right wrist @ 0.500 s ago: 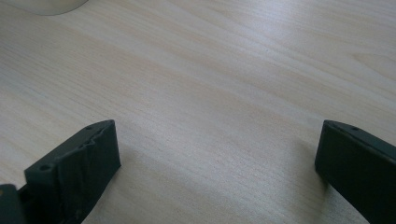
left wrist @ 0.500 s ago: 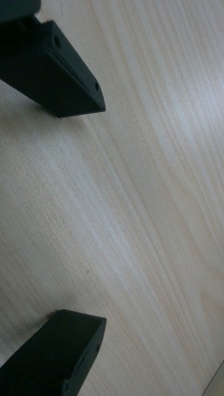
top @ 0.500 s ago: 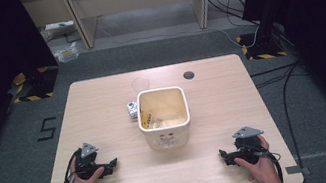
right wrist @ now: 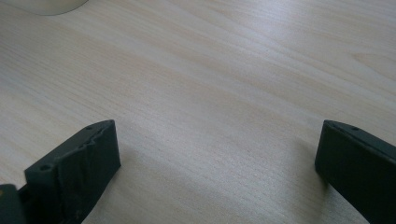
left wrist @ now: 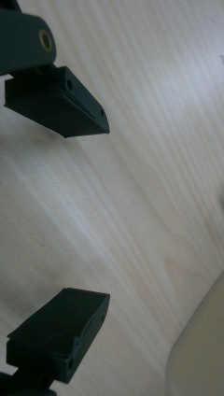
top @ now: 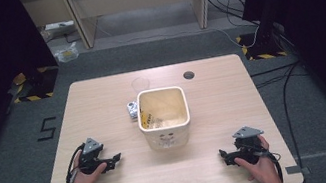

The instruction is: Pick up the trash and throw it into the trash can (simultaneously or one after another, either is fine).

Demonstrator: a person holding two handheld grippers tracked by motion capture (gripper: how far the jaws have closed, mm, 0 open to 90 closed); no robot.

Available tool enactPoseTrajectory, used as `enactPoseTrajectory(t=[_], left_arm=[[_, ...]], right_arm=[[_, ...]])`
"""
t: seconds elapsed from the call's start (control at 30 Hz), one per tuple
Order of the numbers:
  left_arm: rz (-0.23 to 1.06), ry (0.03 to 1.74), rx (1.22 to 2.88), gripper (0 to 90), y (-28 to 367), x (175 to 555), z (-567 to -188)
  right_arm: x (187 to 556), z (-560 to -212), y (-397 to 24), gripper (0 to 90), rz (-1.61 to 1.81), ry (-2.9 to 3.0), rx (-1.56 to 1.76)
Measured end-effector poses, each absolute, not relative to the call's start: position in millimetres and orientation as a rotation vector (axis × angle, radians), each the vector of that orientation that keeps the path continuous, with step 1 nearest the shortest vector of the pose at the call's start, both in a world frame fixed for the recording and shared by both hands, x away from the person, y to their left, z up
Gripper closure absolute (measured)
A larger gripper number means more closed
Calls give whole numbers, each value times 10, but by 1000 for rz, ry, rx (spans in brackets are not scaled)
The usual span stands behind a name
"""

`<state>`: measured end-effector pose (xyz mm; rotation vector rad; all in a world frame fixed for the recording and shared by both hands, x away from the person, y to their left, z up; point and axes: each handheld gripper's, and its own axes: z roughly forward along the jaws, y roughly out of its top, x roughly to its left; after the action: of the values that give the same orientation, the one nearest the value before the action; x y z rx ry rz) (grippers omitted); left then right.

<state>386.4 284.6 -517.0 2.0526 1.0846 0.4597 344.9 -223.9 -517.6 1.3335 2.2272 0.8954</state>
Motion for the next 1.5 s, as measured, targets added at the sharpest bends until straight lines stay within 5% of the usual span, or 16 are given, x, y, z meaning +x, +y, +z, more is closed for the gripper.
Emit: enactPoseTrajectory(t=[0.77, 1.5], left_arm=[[526, 904, 2103, 226, 2405, 4699, -5070], [563, 806, 2163, 318, 2097, 5080, -5059]], right_arm=[[3449, -5176, -2239, 2, 896, 2227, 1333], [3449, -5176, -2239, 2, 896, 2228, 1333]])
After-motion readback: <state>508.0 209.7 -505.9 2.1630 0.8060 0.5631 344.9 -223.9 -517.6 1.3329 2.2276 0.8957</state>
